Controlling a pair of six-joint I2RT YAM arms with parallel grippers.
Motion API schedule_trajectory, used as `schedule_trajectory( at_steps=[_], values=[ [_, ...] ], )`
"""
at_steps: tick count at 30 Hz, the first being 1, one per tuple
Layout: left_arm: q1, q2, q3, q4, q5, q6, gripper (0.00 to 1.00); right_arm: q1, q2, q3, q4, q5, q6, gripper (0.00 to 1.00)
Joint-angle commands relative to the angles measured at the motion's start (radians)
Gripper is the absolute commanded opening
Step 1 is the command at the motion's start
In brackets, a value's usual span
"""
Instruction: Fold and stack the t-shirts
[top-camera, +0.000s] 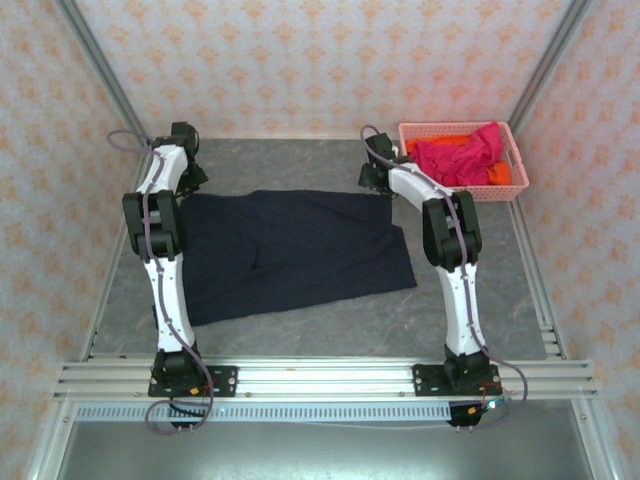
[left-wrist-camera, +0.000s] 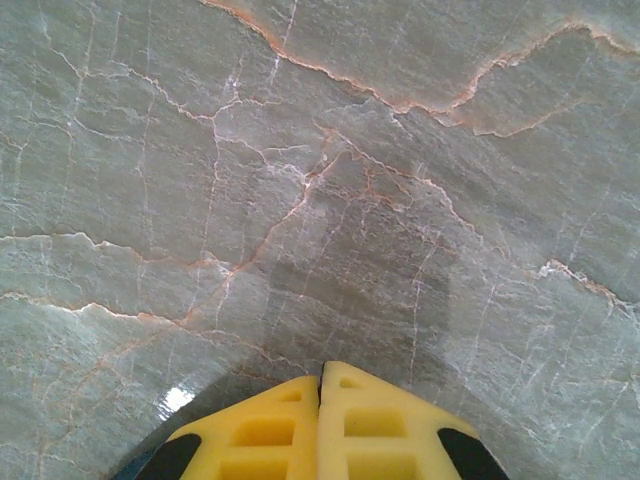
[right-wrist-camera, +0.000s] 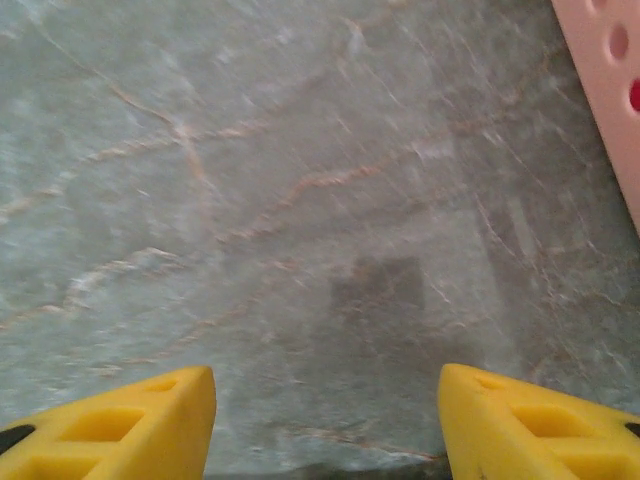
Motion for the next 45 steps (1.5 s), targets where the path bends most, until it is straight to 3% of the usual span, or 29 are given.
schedule_trajectory(
  at_steps=[1, 9, 13, 16, 27, 29, 34, 40, 45],
  values=[
    [-0.002, -0.008, -0.010, -0.021, 0.007, 0.013, 0.00, -0.020, 0.015, -0.010, -0.052, 0.050, 0.020, 0.60],
    [-0.004, -0.007, -0.015, -0.018, 0.011, 0.013, 0.00, -0.028, 0.050, 0.013, -0.111, 0.046, 0.024, 0.57],
    [-0.004, -0.005, -0.013, -0.017, 0.014, 0.012, 0.00, -0.028, 0.033, -0.020, -0.124, 0.040, 0.023, 0.57],
    [-0.005, -0.005, -0.015, -0.017, 0.014, 0.011, 0.00, -0.027, 0.006, -0.060, -0.116, 0.009, 0.038, 0.52],
    [-0.006, -0.005, -0.015, -0.017, 0.021, 0.011, 0.00, -0.009, -0.080, -0.190, -0.066, -0.008, 0.078, 0.54],
    [-0.006, -0.003, -0.015, -0.015, 0.023, 0.011, 0.00, -0.008, -0.093, -0.215, -0.041, -0.017, 0.085, 0.50],
    [-0.005, 0.003, -0.013, -0.015, 0.028, 0.008, 0.00, -0.008, -0.059, -0.175, -0.060, -0.003, 0.079, 0.31],
    [-0.005, 0.000, -0.013, -0.016, 0.029, 0.011, 0.00, -0.009, -0.040, -0.122, -0.076, 0.002, 0.067, 0.01],
    [-0.005, -0.002, -0.013, -0.012, 0.041, 0.009, 0.00, -0.007, -0.064, -0.106, -0.068, -0.021, 0.049, 0.00]
  ],
)
